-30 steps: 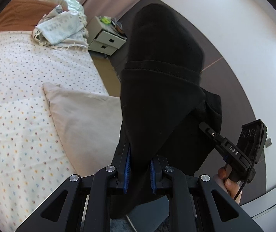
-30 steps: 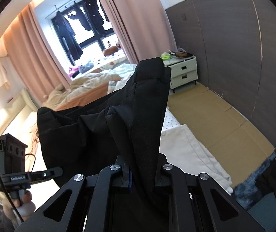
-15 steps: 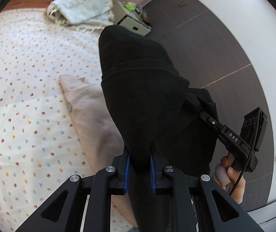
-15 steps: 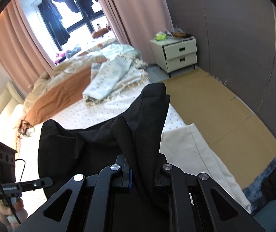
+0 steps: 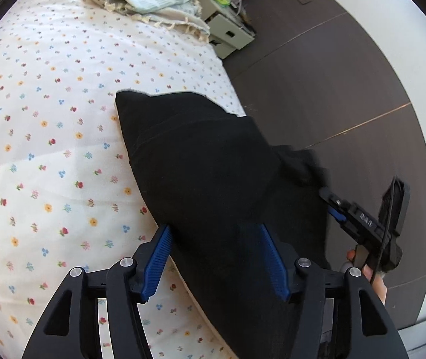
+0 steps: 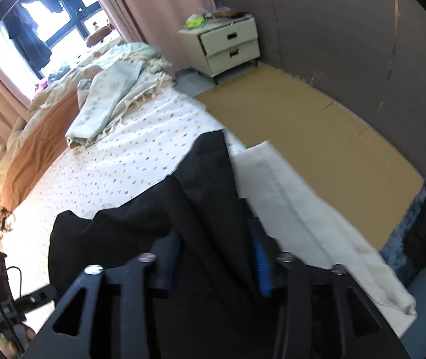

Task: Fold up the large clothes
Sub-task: 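Lower the jacket onto the beige folded cloth with both grippers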

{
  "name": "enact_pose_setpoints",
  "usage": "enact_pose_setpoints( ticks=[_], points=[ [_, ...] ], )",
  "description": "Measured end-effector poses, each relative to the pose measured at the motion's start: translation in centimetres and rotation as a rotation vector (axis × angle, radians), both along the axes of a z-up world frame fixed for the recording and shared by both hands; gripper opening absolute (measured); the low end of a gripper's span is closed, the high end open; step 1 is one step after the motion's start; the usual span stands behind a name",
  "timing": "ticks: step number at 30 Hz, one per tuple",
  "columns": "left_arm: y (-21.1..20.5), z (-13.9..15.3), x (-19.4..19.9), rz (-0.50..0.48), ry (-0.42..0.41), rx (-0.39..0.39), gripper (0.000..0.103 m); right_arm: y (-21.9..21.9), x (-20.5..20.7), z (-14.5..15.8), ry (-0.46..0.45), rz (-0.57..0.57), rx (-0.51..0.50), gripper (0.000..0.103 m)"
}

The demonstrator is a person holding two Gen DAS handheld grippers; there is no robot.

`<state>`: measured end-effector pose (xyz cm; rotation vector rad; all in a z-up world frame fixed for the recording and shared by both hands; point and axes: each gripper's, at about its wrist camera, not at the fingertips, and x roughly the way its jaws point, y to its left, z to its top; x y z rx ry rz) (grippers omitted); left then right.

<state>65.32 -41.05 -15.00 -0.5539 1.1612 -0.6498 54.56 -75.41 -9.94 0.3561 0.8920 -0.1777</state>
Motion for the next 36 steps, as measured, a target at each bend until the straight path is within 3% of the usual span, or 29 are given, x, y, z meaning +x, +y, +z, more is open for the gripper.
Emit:
enact_pose_setpoints(
  ticks=[1, 3, 8, 13, 17, 20, 26, 36],
  points=[
    [0.5, 0.2, 0.0, 0.003, -0.005, 0.001, 0.062, -0.2, -1.0, 0.4, -0.005, -0.013, -0.032, 0.064],
    [1.2, 0.2, -0.3, 0.011, -0.008, -0.001, 0.062, -1.0, -3.7, 1.1, -0.012, -0.026, -0.038, 0.064],
    [1.4, -0.6, -2.4, 0.002, 0.028, -0.011, 0.062, -3.6, -9.3, 1.0, -0.008, -0.088, 0.040, 0.064],
    [0.5, -1.7, -3.6, -0.022, 0.060, -0.020, 0.062, -5.3, -14.1, -0.5, 0.003, -0.152, 0.091, 0.064],
    [-0.3, -2.0, -4.1, -0.036, 0.066, -0.028, 0.062, -7.0, -17.5, -2.2, -0.023, -0.202, 0.190, 0.065],
    [-0.8, -2.3, -4.3, -0.038, 0.063, -0.034, 0.062, -7.6, -18.4, -4.2, -0.011, -0.247, 0.239, 0.065],
    [-2.1, -2.8, -3.6, -0.056, 0.050, -0.029, 0.062, -8.3, -18.2, -8.6, -0.050, -0.269, 0.438, 0.065],
    [-2.8, -2.6, -3.7, -0.076, 0.025, 0.005, 0.062, -9.8, -17.4, -11.8, -0.072, -0.325, 0.639, 0.066]
  ],
)
